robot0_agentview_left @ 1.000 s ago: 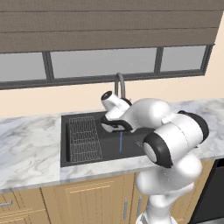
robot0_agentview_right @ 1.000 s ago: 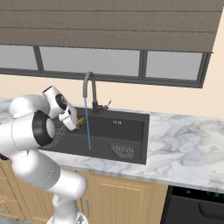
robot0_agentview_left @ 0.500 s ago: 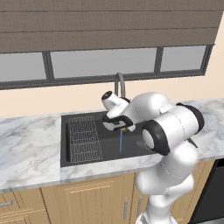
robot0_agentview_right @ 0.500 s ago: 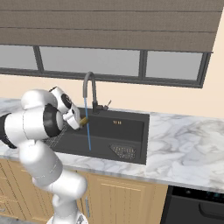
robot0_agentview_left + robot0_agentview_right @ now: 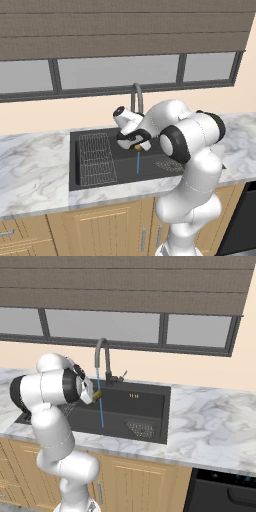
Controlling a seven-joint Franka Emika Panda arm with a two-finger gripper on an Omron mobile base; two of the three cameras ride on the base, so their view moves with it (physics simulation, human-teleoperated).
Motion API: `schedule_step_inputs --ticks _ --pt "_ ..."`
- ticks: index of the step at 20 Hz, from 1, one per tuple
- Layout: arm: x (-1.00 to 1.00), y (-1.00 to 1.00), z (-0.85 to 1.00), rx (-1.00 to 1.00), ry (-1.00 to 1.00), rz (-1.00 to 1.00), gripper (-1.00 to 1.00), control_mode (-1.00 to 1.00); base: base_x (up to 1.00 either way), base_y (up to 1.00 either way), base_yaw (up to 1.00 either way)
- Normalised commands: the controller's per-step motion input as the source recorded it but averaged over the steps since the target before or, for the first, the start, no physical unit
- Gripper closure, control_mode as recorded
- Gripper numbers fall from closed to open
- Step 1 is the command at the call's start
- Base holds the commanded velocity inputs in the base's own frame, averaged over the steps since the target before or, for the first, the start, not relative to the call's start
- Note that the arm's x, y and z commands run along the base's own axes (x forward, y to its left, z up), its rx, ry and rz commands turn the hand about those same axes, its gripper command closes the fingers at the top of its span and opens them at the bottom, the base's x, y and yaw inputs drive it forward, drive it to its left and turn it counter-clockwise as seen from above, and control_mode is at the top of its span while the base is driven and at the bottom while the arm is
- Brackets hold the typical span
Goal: Soak the sponge with water for a few seconds and then drop it inside the sink.
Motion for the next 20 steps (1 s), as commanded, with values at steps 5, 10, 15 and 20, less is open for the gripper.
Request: schedule_step_inputs --ticks 5,10,15,20 --pt "0.31 0.18 -0.13 -0.01 0.00 -0.06 1.00 -1.00 0.00 0.00 0.00" --pt "0.29 0.00 -0.12 0.00 -0.01 -0.07 1.00 -1.00 0.00 0.00 0.00" --pt "0.34 0.00 -0.18 0.00 -0.01 -0.05 1.00 -1.00 0.00 0.00 0.00" --pt "0.31 0.00 -0.17 0.00 0.00 -0.03 1.00 -1.00 0.00 0.00 0.00"
